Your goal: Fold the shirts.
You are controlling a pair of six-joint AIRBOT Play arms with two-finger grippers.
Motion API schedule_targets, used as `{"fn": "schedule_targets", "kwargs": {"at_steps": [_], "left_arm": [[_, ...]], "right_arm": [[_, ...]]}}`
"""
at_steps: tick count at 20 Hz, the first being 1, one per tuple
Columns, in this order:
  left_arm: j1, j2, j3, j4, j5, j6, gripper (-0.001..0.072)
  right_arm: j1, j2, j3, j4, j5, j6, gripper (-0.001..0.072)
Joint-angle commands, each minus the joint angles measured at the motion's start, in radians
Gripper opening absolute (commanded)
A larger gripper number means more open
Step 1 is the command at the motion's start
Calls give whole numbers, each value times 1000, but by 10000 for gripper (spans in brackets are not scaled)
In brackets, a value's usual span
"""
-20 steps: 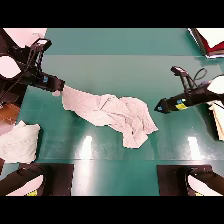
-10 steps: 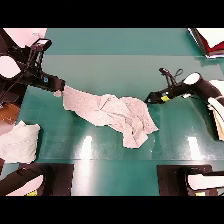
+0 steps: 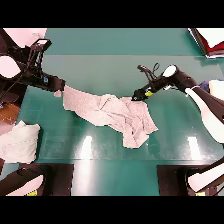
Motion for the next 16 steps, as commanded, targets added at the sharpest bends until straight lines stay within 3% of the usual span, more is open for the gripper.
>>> {"fn": "schedule_targets", "kwargs": {"at_steps": [1, 5, 8, 16], "left_arm": [[0, 0, 0, 0, -14, -1, 22], [0, 29, 98, 13, -43, 0, 22], [0, 84, 293, 16, -47, 0, 22], [0, 206, 785, -37, -53, 0, 22]], "right_arm": [[25, -13, 56, 0, 19, -1, 13], [-29, 96, 166, -49, 30, 40, 12], [-117, 277, 294, -129, 31, 80, 12], [-327, 677, 596, -148, 21, 80, 12]]}}
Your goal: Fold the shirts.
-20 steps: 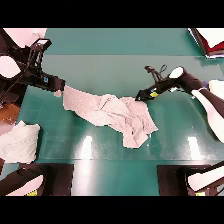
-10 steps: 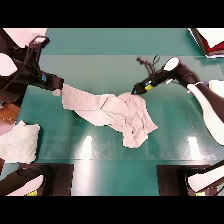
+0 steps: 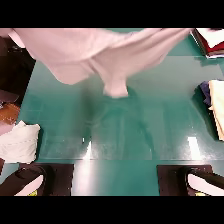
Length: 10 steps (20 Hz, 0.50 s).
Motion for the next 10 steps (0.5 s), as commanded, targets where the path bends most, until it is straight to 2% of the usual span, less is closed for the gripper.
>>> {"fn": "schedule_targets", "kwargs": {"at_steps": [1, 7, 10], "left_arm": [[0, 49, 158, -51, 3, 0, 22], [0, 95, 160, -244, 6, 1, 22], [0, 91, 60, -247, -2, 1, 22]], "right_arm": [[-84, 164, 89, -12, -28, 4, 12], [-293, 394, -87, -11, -115, 10, 12], [-410, 430, -172, -3, -101, 48, 12]]}}
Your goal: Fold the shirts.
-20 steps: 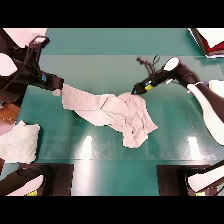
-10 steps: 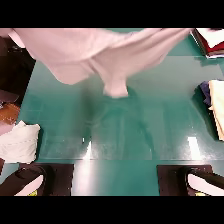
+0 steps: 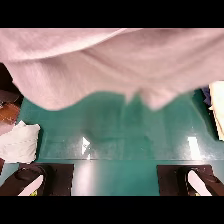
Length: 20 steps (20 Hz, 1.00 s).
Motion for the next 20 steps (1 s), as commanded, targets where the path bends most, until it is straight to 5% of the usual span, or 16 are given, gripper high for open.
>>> {"fn": "schedule_targets", "kwargs": {"at_steps": [1, 8, 11, 17, 19, 20], "left_arm": [[0, -6, -113, -41, -15, 0, 22], [0, -187, -724, 22, 7, 2, 22], [0, -372, -846, 28, 137, 42, 22], [0, -660, -752, 26, 398, 53, 46], [3, -680, -702, 32, 427, 42, 580], [11, -680, -672, 34, 414, 43, 608]], "right_arm": [[-111, 43, -98, 9, 6, 39, 11], [129, -321, -247, -23, 241, 120, 11], [190, -499, -309, -56, 175, 143, 11], [198, -718, -318, -53, -31, 144, 31], [192, -750, -318, -47, -29, 146, 399], [186, -756, -318, -43, -16, 148, 411]]}}
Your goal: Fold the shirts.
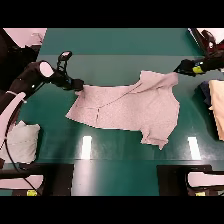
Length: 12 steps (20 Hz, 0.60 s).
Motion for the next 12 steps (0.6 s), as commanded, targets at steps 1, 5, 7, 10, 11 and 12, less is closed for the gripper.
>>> {"fn": "schedule_targets", "kwargs": {"at_steps": [1, 5, 7, 10, 11, 12], "left_arm": [[27, -53, 102, 10, 18, 1, 608], [177, -48, 294, 38, -362, 61, 608], [281, -34, 293, 8, -457, 61, 608], [389, -31, 187, -170, -525, 146, 608], [405, -31, 124, -235, -528, 196, 608], [410, -31, 63, -274, -518, 237, 608]], "right_arm": [[-9, -55, -3, 3, 3, 15, 408], [-61, 8, -4, 2, 205, -7, 179], [-97, 58, -5, 2, 294, -26, 179], [-138, 140, -5, 2, 350, -31, 179], [-145, 166, -5, 2, 354, -31, 179], [-152, 193, -5, 2, 356, -31, 179]]}}
